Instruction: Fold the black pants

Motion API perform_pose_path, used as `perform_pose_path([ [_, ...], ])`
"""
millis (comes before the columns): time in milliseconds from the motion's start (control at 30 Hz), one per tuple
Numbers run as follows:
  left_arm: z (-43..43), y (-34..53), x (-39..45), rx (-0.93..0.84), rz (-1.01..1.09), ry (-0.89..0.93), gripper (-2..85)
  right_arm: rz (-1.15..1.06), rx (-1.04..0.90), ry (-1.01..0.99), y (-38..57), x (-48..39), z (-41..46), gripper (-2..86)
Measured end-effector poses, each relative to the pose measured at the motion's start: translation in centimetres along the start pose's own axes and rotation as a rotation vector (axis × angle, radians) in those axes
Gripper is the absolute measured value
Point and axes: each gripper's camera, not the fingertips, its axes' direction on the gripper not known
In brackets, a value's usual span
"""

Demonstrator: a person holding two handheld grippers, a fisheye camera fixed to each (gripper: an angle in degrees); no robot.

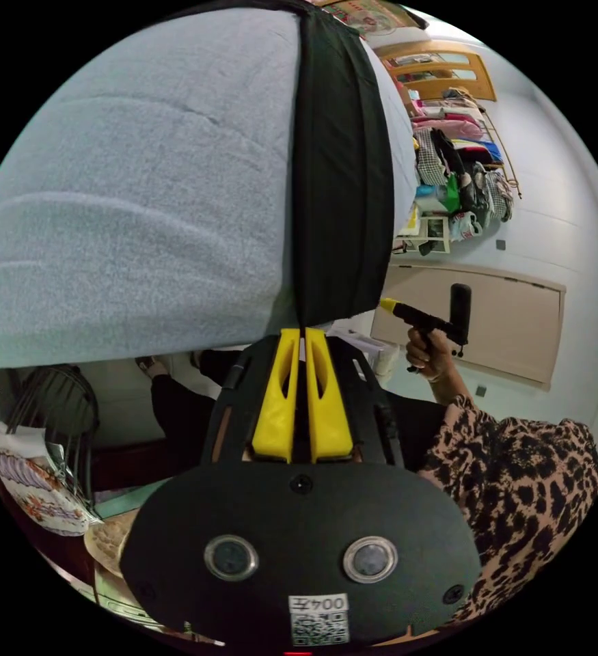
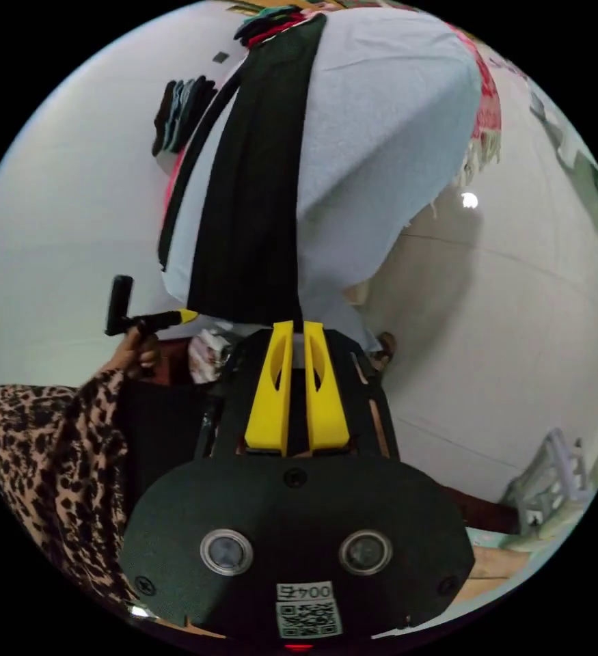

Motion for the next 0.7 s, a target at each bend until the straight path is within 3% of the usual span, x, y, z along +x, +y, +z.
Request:
perform_pose_path([
  [167, -1.2, 2.6, -0.2, 0.043, -0.011, 0.004, 1.8, -0.278, 0.044, 0.165, -3.2, -9.7, -3.1, 7.6],
  [300, -3.7, 5.2, -0.4, 0.155, -0.032, 0.018, 2.4, -0.406, -0.061, 0.230, -9.1, -17.6, -1.5, 7.5],
  [567, -11.1, 8.5, -0.3, 0.332, -0.004, -0.272, 3.9, -0.344, -0.306, 0.433, -17.8, -27.1, 2.8, 10.1],
  [700, -16.1, 8.8, -2.6, 0.402, -0.014, -0.370, 6.0, -0.321, -0.337, 0.469, -19.8, -30.9, 2.6, 9.5],
])
